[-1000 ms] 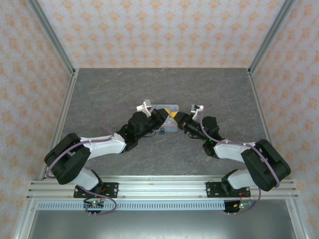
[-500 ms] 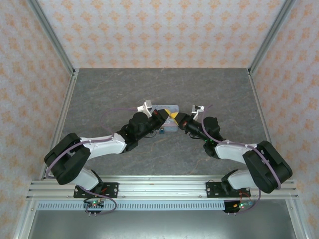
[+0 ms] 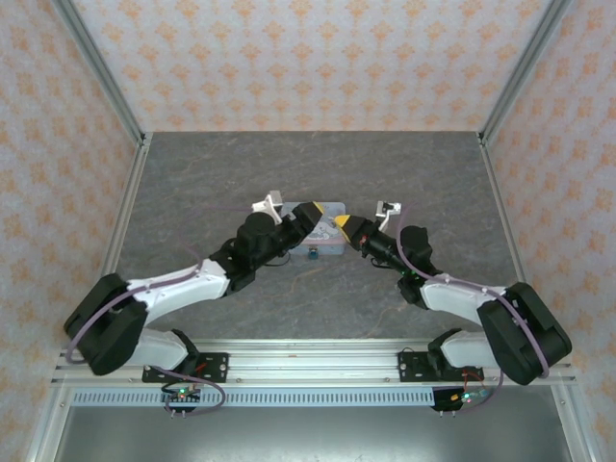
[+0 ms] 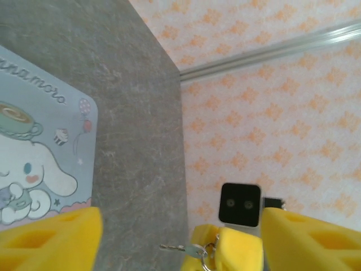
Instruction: Unlock the padlock with the key
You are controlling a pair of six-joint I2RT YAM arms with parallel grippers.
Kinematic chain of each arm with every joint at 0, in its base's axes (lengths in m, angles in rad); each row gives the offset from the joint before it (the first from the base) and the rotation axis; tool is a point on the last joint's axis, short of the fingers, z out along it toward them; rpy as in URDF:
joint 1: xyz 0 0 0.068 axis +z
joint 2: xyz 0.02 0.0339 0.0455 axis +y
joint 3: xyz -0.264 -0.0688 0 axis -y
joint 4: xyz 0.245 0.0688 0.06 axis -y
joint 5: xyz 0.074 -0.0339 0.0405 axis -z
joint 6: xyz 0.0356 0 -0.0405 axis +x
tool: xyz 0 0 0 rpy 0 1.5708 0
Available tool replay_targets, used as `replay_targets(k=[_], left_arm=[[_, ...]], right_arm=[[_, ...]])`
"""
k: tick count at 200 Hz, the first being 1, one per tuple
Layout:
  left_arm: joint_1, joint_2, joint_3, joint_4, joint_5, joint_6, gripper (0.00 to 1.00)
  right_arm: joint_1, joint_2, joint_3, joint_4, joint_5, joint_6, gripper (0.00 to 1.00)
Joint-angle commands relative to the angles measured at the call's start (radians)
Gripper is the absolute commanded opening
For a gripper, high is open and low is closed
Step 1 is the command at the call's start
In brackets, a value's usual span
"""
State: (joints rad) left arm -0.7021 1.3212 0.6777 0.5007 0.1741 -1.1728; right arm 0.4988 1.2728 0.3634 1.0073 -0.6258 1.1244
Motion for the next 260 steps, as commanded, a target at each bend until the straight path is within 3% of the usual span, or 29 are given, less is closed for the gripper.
replay_targets(k=[1, 18, 49, 101, 145, 170, 260], left_arm=[[0.005, -0.109, 0.029, -0.275, -0.025, 0.135, 0.89], [0.003, -0.161, 0.039, -0.456, -0.054, 0.229, 0.99], [-0.02, -0.215, -0.013, -0.573, -0.079, 0.327, 1.0], [-0.106, -0.098, -0.062, -0.436, -0.079, 0.417, 0.86], [-0.129, 0.035, -0.041, -0.344, -0.119, 0.45, 0.63], [-0.13, 0.105, -0.039, -0.298, -0.148, 0.473, 0.55], [-0.116, 0.327, -0.016, -0.112, -0.281, 0.577, 0.52]], right_arm=[[-0.017, -0.038, -0.014, -0.008, -0.02, -0.03, 0.0], [-0.031, -0.057, -0.016, -0.044, -0.026, -0.037, 0.0], [-0.065, -0.083, 0.02, -0.238, -0.015, -0.078, 0.0], [-0.101, -0.001, 0.176, -0.436, -0.004, -0.091, 0.0], [-0.101, 0.122, 0.278, -0.443, 0.004, -0.042, 0.0], [-0.101, 0.189, 0.298, -0.398, 0.007, -0.003, 0.0], [-0.098, 0.345, 0.359, -0.311, -0.014, 0.056, 0.0]])
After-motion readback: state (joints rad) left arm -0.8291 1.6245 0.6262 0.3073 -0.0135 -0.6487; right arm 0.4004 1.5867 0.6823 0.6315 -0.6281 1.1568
